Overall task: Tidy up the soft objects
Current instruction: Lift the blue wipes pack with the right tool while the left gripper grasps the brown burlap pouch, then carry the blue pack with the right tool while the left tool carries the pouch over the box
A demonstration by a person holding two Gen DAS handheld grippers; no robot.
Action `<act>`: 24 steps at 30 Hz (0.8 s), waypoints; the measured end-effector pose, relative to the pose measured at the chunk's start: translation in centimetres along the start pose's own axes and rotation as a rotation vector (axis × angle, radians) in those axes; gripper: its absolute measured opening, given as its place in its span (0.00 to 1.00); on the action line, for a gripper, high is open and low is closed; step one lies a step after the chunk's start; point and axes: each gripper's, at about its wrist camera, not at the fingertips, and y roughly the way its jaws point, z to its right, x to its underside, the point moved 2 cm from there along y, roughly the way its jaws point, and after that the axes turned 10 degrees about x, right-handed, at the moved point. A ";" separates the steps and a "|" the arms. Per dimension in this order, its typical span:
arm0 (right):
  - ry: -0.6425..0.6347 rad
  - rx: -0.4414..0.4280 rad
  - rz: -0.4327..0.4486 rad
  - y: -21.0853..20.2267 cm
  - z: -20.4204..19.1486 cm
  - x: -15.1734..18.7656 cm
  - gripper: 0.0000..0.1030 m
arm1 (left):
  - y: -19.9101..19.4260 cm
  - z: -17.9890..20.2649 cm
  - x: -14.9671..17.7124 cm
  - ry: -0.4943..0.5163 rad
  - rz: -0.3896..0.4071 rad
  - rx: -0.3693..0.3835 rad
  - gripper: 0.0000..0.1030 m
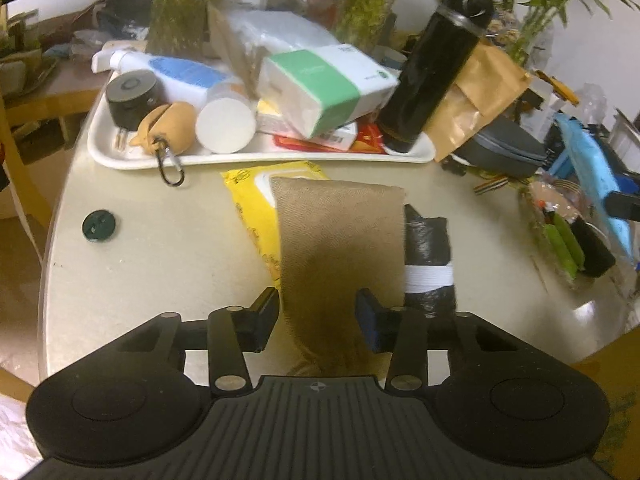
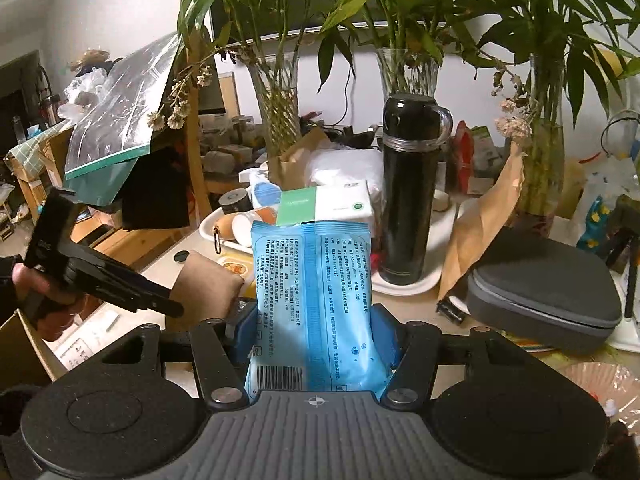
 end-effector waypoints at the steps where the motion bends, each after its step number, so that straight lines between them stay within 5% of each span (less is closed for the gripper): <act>1: 0.005 -0.004 -0.002 0.0 0.1 0.0 0.60 | 0.1 -0.3 0.0 -0.018 -0.004 0.001 0.29; 5: 0.017 -0.006 -0.005 -0.1 0.2 0.0 0.60 | -0.1 -1.0 -0.1 -0.078 0.001 0.027 0.05; 24: 0.005 0.053 0.069 -4.9 -1.2 -1.1 0.60 | -7.8 4.8 -1.1 0.017 0.172 -0.002 0.01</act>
